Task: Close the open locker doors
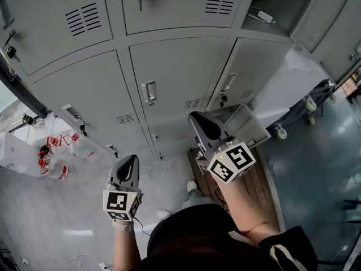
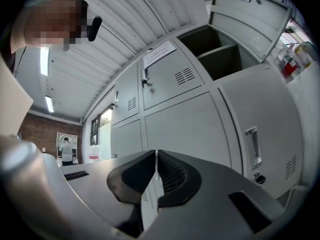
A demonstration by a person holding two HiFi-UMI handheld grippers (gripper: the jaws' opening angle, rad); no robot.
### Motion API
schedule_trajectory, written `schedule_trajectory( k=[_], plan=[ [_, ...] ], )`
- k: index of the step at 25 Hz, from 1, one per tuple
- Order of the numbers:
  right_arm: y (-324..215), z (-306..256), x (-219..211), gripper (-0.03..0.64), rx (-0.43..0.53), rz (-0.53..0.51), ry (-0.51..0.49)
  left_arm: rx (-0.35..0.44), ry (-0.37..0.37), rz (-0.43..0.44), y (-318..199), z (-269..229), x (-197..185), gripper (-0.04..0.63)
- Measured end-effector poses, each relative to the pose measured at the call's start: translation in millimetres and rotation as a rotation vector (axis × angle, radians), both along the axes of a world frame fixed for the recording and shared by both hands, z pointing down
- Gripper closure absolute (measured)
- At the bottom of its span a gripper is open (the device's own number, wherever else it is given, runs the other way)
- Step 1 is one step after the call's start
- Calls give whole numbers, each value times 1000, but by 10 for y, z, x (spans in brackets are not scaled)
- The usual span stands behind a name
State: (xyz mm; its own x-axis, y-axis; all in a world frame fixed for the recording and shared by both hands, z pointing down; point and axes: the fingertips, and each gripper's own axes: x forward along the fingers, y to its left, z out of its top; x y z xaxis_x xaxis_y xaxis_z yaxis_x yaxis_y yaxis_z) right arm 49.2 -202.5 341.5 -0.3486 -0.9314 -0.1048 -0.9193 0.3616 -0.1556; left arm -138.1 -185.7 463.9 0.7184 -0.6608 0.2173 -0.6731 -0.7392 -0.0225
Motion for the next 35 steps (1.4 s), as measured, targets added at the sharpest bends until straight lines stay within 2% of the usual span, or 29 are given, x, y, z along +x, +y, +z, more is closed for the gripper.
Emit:
schedule_trajectory(
  k=[10, 15, 18, 25, 30, 35],
  plan=[
    [118, -232, 1857, 577, 76, 211, -41, 13, -7, 123, -306, -166, 1565, 577],
    [320, -419, 2685, 577, 130, 347, 35, 53, -11, 201, -378, -237, 2280, 577],
    [462, -521, 3101, 577, 161, 406, 27, 55, -14, 235, -389, -266, 2641, 577],
    [807, -625, 3783, 577, 195, 584, 20, 42, -29, 382, -305, -271, 3240, 577],
    [1176, -732, 4054, 575, 197, 730, 55, 47, -14, 489, -276, -319, 3504, 577],
    [1548, -899, 4287, 559, 205, 831, 88, 45, 8, 594, -171, -353, 3810, 577]
  ],
)
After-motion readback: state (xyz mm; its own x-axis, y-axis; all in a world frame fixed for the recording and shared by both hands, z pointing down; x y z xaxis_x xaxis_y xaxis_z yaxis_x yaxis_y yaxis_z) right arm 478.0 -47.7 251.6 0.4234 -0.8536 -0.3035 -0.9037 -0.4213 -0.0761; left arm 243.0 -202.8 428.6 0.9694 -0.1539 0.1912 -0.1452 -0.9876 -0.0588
